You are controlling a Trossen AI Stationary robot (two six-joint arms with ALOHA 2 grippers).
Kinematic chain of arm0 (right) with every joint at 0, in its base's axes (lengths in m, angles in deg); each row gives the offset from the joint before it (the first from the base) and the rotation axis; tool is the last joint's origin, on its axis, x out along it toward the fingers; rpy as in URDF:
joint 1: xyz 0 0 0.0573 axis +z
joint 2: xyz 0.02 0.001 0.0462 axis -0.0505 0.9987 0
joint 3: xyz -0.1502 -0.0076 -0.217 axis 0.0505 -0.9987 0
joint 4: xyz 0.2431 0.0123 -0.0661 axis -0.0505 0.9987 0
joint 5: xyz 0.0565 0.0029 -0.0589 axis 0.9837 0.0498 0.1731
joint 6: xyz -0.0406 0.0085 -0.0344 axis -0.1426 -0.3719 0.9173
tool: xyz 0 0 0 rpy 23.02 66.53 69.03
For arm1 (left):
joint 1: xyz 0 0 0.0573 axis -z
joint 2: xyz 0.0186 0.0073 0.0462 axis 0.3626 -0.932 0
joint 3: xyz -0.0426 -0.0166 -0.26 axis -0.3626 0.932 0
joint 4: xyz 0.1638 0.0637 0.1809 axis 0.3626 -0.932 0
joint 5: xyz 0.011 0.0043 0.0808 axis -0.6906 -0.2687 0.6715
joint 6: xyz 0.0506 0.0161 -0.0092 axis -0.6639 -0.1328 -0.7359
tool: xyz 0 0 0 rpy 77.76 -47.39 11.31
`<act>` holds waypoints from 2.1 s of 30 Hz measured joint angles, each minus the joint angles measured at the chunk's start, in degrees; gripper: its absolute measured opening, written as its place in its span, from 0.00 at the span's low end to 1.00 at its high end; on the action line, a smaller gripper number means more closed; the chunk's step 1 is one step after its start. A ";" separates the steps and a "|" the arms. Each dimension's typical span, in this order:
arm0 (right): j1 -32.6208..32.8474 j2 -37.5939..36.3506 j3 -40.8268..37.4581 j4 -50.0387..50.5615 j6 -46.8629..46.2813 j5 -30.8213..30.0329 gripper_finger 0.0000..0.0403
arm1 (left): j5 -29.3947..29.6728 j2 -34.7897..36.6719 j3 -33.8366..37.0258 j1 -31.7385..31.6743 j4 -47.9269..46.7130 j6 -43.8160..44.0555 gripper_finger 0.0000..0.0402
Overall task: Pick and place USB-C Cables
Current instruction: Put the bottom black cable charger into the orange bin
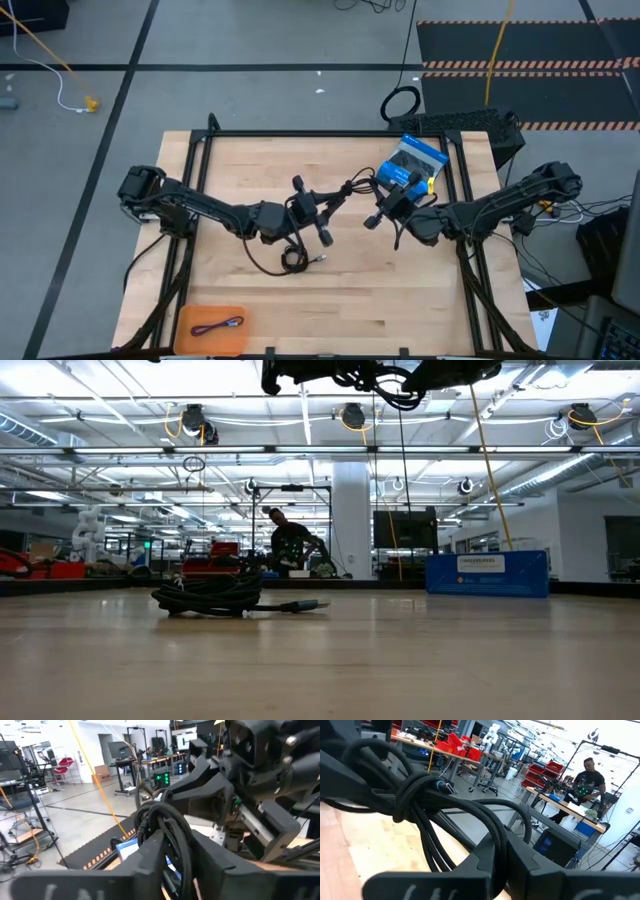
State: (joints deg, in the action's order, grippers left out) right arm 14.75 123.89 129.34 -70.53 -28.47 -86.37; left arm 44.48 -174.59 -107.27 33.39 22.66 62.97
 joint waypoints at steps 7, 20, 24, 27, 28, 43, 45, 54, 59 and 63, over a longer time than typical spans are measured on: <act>0.06 -0.02 0.00 -0.01 -0.04 0.47 0.13 | -0.03 0.02 0.00 0.01 -1.26 -1.90 0.05; 2.98 -2.67 0.00 0.85 -3.52 0.74 0.55 | -0.21 0.94 0.00 0.01 -2.96 -2.81 0.06; 4.05 -4.34 0.00 2.74 -5.72 0.76 0.64 | -0.21 0.94 0.00 -0.08 -3.15 -3.16 0.07; 4.96 -5.56 0.00 3.76 -6.32 0.76 0.68 | -0.15 2.32 0.04 -0.12 -4.48 -3.84 0.08; 5.33 -5.93 0.00 3.91 -6.32 0.76 0.69 | -0.14 2.70 0.01 -0.12 -4.21 -3.81 0.08; 13.40 -12.51 0.04 6.91 -3.48 1.01 0.68 | 0.18 17.44 -2.34 0.36 -26.47 -3.39 0.08; 14.02 -13.13 0.04 7.99 -3.38 0.98 0.68 | 0.80 19.04 -4.90 0.68 -34.94 -0.49 0.08; 14.82 -13.88 0.04 10.92 -3.25 0.70 0.68 | -3.91 20.69 -20.51 1.86 -73.79 15.80 0.08; 14.82 -13.88 0.04 11.16 -3.15 0.63 0.68 | -11.34 20.70 -25.74 1.72 -86.35 23.07 0.08; 14.82 -13.88 0.04 11.18 -3.13 0.63 0.68 | -18.70 20.99 -28.89 1.28 -96.18 25.96 0.08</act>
State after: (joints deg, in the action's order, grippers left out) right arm 29.57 110.01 129.38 -59.35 -31.60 -85.74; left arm 25.79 -153.60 -136.16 34.67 -73.53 88.93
